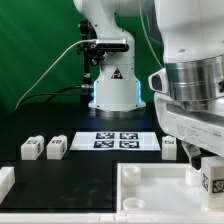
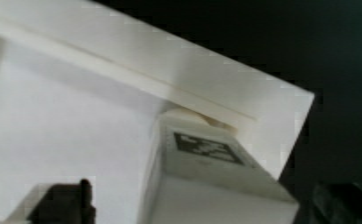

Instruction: Assemble one leg

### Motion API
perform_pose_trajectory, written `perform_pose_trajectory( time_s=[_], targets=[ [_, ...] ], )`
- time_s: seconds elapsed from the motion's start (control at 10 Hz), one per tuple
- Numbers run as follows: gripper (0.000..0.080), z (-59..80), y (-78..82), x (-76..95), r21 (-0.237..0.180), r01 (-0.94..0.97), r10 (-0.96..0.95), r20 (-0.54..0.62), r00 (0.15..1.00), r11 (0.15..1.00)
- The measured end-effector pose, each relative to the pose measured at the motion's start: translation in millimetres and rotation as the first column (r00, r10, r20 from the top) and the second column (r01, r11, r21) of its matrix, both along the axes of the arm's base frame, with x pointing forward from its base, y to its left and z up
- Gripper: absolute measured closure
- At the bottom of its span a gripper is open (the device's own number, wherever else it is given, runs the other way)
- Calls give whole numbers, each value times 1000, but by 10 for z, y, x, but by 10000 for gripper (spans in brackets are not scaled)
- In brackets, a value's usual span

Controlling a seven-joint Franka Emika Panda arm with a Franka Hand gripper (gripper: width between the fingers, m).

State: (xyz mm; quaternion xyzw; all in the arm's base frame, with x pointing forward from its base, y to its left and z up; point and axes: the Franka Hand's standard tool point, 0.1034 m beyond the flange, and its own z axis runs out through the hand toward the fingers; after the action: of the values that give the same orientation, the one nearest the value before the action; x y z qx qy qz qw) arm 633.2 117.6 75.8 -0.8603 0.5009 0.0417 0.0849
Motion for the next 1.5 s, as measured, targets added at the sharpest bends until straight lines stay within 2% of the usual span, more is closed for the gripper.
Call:
perform_pose_trajectory(
  time_s=[0.1,0.4,0.6,0.7,0.9,1.1,1.2,1.3,1.4,1.5],
  targets=[
    [159,46,30,14,-38,-215,215,15,976,976],
    [151,38,10,22,-60,-480,483,60,874,875],
    [150,23,-53,45,-137,-807,819,87,567,574],
    [150,31,-60,71,-151,-829,843,97,530,538],
    [176,31,-56,70,-148,-814,827,96,553,562],
    [509,31,-40,68,-125,-708,719,92,689,695],
    [509,30,-53,69,-118,-658,668,87,739,743],
    [506,30,-72,72,-102,-553,561,79,824,827],
    [506,30,-103,74,-75,-378,382,62,922,923],
    [506,26,-115,68,-61,-206,209,37,977,977]
  ],
)
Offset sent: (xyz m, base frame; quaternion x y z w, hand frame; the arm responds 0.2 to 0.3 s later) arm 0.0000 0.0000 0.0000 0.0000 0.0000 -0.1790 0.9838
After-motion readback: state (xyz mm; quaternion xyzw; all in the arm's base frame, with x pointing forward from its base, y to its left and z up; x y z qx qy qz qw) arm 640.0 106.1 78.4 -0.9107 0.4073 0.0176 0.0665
